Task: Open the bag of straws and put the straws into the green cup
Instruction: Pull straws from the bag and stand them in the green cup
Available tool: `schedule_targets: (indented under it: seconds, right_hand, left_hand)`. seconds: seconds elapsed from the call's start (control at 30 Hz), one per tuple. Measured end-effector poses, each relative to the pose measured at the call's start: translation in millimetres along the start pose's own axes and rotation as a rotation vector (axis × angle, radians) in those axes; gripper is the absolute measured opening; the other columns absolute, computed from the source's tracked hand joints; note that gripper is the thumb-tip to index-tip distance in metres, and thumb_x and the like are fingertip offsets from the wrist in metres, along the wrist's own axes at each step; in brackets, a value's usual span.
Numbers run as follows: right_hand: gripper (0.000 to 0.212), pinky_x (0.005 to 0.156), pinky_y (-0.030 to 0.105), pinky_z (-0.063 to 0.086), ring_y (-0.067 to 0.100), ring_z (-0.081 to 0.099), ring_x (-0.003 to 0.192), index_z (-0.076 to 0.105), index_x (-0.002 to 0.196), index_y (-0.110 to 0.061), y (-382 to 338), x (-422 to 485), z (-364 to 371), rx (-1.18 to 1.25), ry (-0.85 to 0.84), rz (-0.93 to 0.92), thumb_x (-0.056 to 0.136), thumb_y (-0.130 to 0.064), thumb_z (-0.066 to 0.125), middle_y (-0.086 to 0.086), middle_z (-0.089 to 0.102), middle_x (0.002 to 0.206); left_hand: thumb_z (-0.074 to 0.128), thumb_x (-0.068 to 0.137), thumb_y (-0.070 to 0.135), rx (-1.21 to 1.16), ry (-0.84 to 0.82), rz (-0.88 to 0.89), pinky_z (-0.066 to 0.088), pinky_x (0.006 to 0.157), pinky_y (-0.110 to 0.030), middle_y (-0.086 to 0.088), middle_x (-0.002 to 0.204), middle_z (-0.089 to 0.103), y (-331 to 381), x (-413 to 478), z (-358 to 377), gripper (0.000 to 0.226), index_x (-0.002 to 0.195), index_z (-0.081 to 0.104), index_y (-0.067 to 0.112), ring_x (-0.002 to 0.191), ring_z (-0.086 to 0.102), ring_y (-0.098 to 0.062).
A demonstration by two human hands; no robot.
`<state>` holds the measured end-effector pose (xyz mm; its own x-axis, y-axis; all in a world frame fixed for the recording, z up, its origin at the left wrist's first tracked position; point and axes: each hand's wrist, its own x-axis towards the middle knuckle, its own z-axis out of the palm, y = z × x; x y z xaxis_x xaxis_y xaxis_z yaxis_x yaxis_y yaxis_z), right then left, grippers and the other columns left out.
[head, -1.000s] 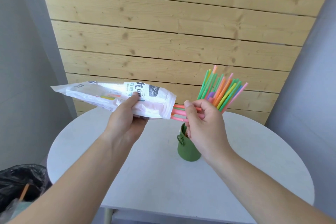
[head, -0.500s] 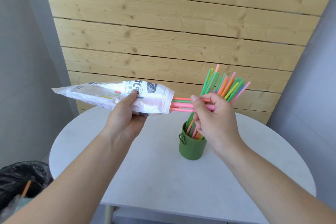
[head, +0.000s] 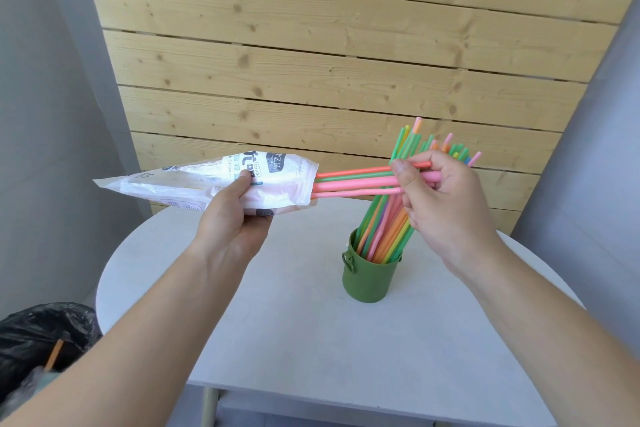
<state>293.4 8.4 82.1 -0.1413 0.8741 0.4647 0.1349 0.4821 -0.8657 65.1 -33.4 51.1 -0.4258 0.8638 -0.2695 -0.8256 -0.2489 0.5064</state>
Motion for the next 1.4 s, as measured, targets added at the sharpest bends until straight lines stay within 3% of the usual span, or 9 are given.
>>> schedule_targets:
  seconds: [0.2, 0.37, 0.5, 0.57, 0.63, 0.7, 0.8, 0.87, 1.4]
  right_hand:
    - [0.017, 0.050, 0.028, 0.030, 0.008, 0.039, 0.041, 0.065, 0.078, -0.024, -0.3, 7.6, -13.4, 0.014, -0.025, 0.013, 0.086, -0.039, 0.063, -0.010, 0.049, 0.046]
    - [0.016, 0.048, 0.027, 0.030, 0.012, 0.038, 0.044, 0.067, 0.076, -0.030, -4.2, 10.9, -27.8, 0.006, -0.051, 0.022, 0.091, -0.035, 0.064, -0.008, 0.047, 0.049]
    - [0.016, 0.040, 0.021, 0.028, 0.009, 0.033, 0.040, 0.063, 0.083, -0.016, -9.0, 11.7, -42.1, 0.069, -0.028, 0.077, 0.099, -0.018, 0.061, -0.005, 0.041, 0.050]
    - [0.017, 0.038, 0.020, 0.025, 0.009, 0.031, 0.039, 0.061, 0.082, -0.014, -11.2, 11.3, -48.2, 0.083, -0.014, 0.095, 0.099, -0.016, 0.060, 0.002, 0.039, 0.054]
    - [0.017, 0.038, 0.021, 0.024, 0.010, 0.030, 0.040, 0.061, 0.082, -0.013, -13.8, 10.5, -55.7, 0.076, -0.002, 0.103, 0.099, -0.016, 0.060, 0.005, 0.038, 0.056]
    - [0.017, 0.039, 0.021, 0.023, 0.009, 0.030, 0.040, 0.061, 0.083, -0.012, -16.4, 9.6, -63.5, 0.070, 0.005, 0.114, 0.099, -0.017, 0.059, 0.006, 0.037, 0.058]
    - [0.017, 0.039, 0.020, 0.024, 0.010, 0.030, 0.041, 0.061, 0.084, -0.011, -21.1, 8.1, -75.3, 0.033, 0.027, 0.118, 0.100, -0.017, 0.059, 0.008, 0.037, 0.060]
    - [0.017, 0.037, 0.020, 0.026, 0.010, 0.030, 0.040, 0.061, 0.084, -0.010, -24.6, 6.9, -83.5, 0.002, 0.039, 0.118, 0.100, -0.016, 0.058, 0.009, 0.037, 0.061]
    - [0.025, 0.035, 0.018, 0.026, 0.009, 0.030, 0.034, 0.065, 0.075, -0.020, -43.5, 0.6, -159.0, -0.134, 0.071, 0.075, 0.099, -0.019, 0.059, -0.007, 0.044, 0.045]
  left_hand:
    - [0.062, 0.101, 0.002, 0.008, 0.032, 0.015, 0.063, 0.083, -0.038, -0.002, 0.076, 0.080, 2.5, 1.1, -1.3, 0.008, 0.106, 0.066, 0.006, 0.071, 0.079, -0.014]
    - [0.062, 0.101, 0.002, 0.018, 0.046, 0.016, 0.065, 0.068, -0.033, -0.002, 0.075, 0.080, 3.3, 5.2, -4.9, 0.009, 0.109, 0.066, 0.006, 0.071, 0.079, -0.014]
    - [0.064, 0.100, 0.003, 0.010, 0.053, 0.027, 0.064, 0.083, -0.037, -0.003, 0.087, 0.081, 4.5, 8.3, -7.4, 0.021, 0.120, 0.066, 0.006, 0.083, 0.080, -0.016]
    - [0.064, 0.099, 0.003, -0.007, 0.061, 0.035, 0.059, 0.098, -0.043, -0.006, 0.104, 0.081, 5.1, 10.3, -8.8, 0.029, 0.129, 0.066, 0.004, 0.099, 0.078, -0.019]
    - [0.063, 0.100, 0.003, 0.001, 0.072, 0.039, 0.057, 0.102, -0.042, -0.004, 0.102, 0.080, 4.9, 10.2, -8.2, 0.032, 0.132, 0.065, 0.005, 0.101, 0.077, -0.017]
    - [0.064, 0.100, 0.004, 0.010, 0.082, 0.040, 0.059, 0.096, -0.033, 0.000, 0.086, 0.080, 4.7, 8.8, -7.1, 0.031, 0.130, 0.066, 0.007, 0.093, 0.077, -0.015]
    - [0.066, 0.099, 0.007, 0.036, 0.100, 0.029, 0.059, 0.064, -0.021, 0.003, 0.075, 0.078, 4.4, 8.1, -6.7, 0.021, 0.119, 0.067, 0.012, 0.082, 0.075, -0.012]
    - [0.066, 0.099, 0.008, 0.057, 0.113, 0.023, 0.052, 0.054, -0.019, 0.004, 0.072, 0.077, 4.6, 8.4, -7.4, 0.016, 0.114, 0.066, 0.013, 0.077, 0.073, -0.011]
    - [0.066, 0.099, 0.009, 0.073, 0.127, -0.012, 0.046, 0.047, -0.016, 0.006, 0.065, 0.074, -5.9, 1.6, -1.1, 0.005, 0.097, 0.066, 0.013, 0.075, 0.070, -0.009]
